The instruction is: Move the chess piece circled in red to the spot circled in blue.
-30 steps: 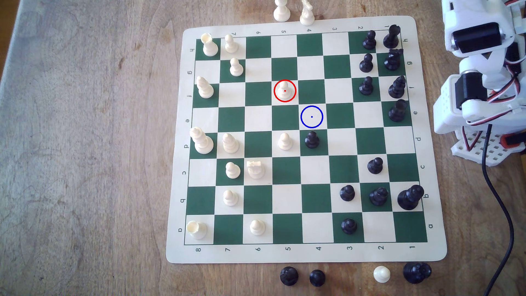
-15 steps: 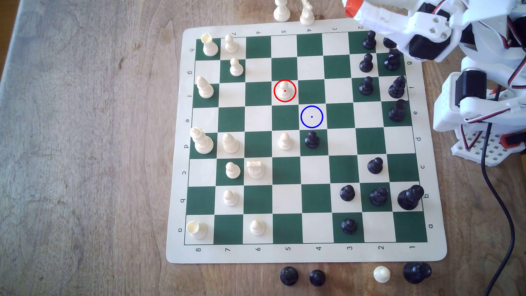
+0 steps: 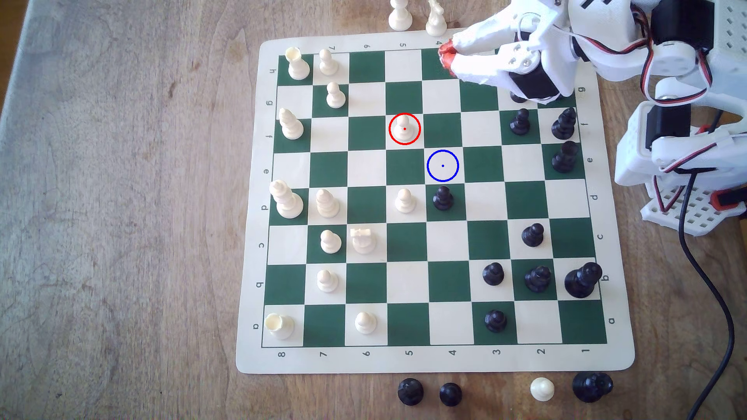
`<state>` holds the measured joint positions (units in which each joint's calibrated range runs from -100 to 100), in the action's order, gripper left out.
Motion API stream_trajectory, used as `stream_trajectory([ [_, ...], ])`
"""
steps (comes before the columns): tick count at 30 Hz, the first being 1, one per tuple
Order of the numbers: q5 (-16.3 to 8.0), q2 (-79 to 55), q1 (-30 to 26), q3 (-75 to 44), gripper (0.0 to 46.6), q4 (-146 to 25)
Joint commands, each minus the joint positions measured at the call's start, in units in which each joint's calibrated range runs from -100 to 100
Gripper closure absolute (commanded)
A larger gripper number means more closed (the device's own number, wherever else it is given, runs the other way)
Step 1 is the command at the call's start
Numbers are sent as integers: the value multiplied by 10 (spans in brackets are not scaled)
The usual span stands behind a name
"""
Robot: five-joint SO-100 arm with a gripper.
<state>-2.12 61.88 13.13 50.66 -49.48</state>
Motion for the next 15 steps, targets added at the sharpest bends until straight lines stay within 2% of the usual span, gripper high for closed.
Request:
stream_trajectory([
  [1,-9,-82,-2,-90,448,-15],
  [3,-9,-115,0,-112,445,-25],
  [7,-35,-235,4,-248,432,-115],
  [13,-56,-311,-3,-308,425,-145],
  [15,-66,-348,-2,-327,404,-151],
])
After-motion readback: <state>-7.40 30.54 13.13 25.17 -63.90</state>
